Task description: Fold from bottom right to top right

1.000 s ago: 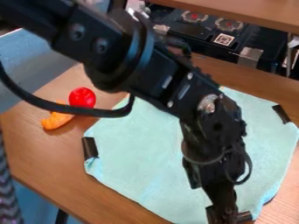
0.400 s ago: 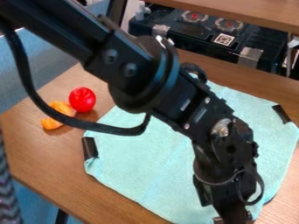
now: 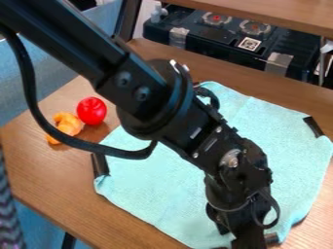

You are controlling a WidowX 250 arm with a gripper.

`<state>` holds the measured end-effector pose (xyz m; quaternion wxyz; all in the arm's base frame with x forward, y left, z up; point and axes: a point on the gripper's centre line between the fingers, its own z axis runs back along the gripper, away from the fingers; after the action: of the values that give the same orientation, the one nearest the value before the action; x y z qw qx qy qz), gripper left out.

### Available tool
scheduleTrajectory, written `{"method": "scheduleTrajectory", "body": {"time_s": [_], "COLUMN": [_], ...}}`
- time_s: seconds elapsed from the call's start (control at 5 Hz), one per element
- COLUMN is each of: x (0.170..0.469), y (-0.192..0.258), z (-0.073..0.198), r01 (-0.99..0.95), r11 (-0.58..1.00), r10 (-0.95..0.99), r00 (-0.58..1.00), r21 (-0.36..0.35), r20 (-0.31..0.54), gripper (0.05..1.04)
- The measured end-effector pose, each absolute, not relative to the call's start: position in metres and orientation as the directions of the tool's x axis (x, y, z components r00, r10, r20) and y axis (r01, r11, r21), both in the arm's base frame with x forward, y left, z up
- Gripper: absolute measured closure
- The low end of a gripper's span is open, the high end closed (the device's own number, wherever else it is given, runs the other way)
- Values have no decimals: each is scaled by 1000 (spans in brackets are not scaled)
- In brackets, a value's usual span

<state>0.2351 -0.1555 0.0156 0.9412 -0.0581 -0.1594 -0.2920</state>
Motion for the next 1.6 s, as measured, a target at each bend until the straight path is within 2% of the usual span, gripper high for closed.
{"method": "scheduleTrajectory", "body": {"time_s": [0.2, 0.4, 0.6, 0.8, 1.2, 1.6], "x": [237, 235, 236, 257, 299, 335], "y": [-154, -149, -142, -116, -62, -15], "z": [16, 18, 37, 59, 71, 82], "r01": [548, 542, 542, 503, 496, 526], "r11": [835, 834, 830, 854, 865, 849], "r10": [-505, -490, -488, -453, -474, -505], "r00": [795, 814, 819, 844, 856, 834], "r21": [-42, -102, -129, -132, -74, -46], "r20": [337, 311, 301, 288, 206, 221], "gripper": [810, 969, 1020, 1023, 1024, 1024]}}
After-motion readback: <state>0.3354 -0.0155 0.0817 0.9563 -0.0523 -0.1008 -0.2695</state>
